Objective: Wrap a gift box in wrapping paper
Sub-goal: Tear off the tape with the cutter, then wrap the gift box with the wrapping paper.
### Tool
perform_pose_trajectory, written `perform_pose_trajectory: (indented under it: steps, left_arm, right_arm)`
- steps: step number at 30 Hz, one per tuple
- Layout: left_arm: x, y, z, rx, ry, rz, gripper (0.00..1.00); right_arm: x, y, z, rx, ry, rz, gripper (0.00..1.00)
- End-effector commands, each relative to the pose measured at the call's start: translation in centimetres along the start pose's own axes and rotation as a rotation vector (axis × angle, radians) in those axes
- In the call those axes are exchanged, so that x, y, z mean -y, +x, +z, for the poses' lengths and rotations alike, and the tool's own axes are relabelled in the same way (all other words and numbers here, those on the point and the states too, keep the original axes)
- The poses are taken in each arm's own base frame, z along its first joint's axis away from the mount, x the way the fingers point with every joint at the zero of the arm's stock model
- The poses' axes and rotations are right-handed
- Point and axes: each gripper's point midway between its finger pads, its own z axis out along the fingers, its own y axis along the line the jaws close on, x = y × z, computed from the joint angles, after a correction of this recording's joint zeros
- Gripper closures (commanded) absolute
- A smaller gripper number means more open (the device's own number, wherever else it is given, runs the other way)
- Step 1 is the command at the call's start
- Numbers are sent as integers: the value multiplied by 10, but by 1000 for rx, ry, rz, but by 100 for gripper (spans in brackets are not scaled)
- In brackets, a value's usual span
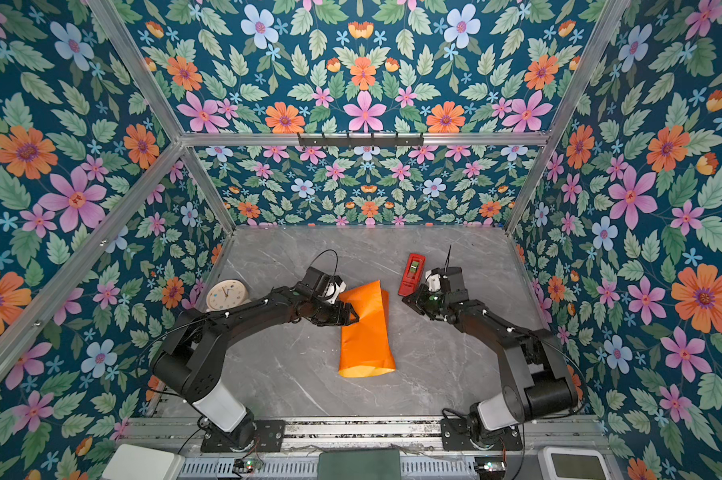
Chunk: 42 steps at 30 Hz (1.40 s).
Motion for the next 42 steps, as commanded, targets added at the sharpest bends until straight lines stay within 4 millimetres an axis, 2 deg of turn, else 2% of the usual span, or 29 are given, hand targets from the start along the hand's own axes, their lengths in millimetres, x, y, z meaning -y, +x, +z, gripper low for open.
perform_pose_trajectory:
  steps: [1,6,13,16,20,28,42]
  left_arm:
    - [-47,37,2,-125,-219,-29,20]
    - [-46,36,2,-122,-218,-28,20]
    - [-46,37,3,-125,-214,-24,20]
    - [-47,37,3,-128,-216,-20,20]
    - [-47,38,3,-130,-215,-16,20]
    - [-48,38,5,-135,-216,-12,20]
    - [-47,37,5,-132,-213,-8,20]
  right_arm:
    - [-20,2,0,94,-38,-32,100]
    - [-39,22,16,191,-31,-121,100]
    - [-50,36,48,265,-31,-199,100]
    - [-50,38,55,291,-18,-226,100]
    - [-46,38,54,315,6,-255,100]
    - [-38,44,37,340,33,-278,100]
    - [-23,53,41,335,69,-287,100]
